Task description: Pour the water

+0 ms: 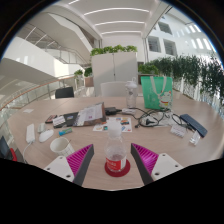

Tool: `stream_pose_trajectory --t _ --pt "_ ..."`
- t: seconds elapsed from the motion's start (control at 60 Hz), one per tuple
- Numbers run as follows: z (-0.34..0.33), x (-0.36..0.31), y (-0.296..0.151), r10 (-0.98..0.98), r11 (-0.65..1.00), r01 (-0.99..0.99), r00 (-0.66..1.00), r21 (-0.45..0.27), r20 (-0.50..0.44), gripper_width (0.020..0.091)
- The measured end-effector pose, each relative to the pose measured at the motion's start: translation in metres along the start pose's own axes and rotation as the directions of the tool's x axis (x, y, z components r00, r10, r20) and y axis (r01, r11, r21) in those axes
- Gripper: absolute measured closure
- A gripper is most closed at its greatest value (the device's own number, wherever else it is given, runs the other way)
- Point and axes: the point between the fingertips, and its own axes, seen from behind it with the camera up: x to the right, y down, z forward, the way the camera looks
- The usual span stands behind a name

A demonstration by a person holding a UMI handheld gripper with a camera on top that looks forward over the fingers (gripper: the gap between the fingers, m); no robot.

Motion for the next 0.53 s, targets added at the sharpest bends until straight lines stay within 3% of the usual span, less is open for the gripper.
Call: stream_pose_trajectory --t 0.3,0.533 --pt "-0.156 -0.058 -0.042 0.047 0.999 -0.046 0.985 0.014 -0.168 0.0272" --pt "-0.236 -0.109 -0.049 0.070 0.998 -0.069 0.977 0.013 -0.203 0.0276"
